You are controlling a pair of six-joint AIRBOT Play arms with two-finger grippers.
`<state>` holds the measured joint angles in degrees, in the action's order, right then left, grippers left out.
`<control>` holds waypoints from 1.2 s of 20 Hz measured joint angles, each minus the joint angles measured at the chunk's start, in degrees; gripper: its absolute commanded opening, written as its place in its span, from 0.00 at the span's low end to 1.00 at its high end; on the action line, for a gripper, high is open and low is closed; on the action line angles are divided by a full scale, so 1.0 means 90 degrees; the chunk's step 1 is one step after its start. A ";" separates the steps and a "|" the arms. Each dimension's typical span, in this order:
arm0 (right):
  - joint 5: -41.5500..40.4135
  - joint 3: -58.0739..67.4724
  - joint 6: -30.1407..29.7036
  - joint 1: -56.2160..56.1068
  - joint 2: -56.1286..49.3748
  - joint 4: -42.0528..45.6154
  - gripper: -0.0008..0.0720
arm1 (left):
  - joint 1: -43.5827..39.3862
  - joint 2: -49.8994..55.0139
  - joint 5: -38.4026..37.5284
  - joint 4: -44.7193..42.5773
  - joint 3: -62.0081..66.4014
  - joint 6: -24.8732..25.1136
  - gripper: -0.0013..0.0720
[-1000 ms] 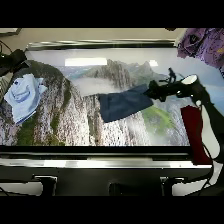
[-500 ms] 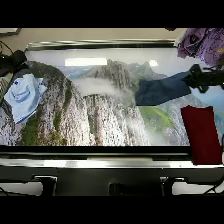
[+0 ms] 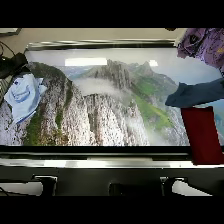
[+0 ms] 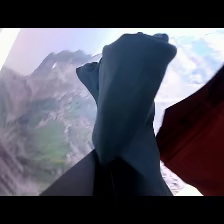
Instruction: Fold the clothes and pants, and hang the long-sleeved shirts on hangers.
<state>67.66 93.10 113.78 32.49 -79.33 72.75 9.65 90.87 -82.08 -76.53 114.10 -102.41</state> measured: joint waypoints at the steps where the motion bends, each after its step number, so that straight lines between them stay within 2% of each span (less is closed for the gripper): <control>1: 0.0036 0.0000 0.0148 0.0019 0.0068 0.0185 0.05 | 0.0000 0.0000 -0.0034 0.0000 0.0000 0.0000 0.04; 9: 0.0325 0.0000 0.1042 0.0068 0.0503 0.1474 0.05 | 0.0000 0.0000 -0.0170 0.0000 0.0000 0.0015 0.04; 17: 0.1598 -0.0104 0.1333 0.0070 0.0585 0.2958 0.05 | 0.0000 0.0000 -0.0369 0.0000 0.0000 0.0194 0.04; 24: 0.2203 -0.1763 0.1688 0.0070 0.1047 0.3883 0.05 | 0.0000 0.0000 -0.0418 -0.0002 0.0000 0.0214 0.04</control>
<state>87.48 77.23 128.97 33.12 -69.91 107.70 9.65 90.87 -85.84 -76.55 114.10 -100.49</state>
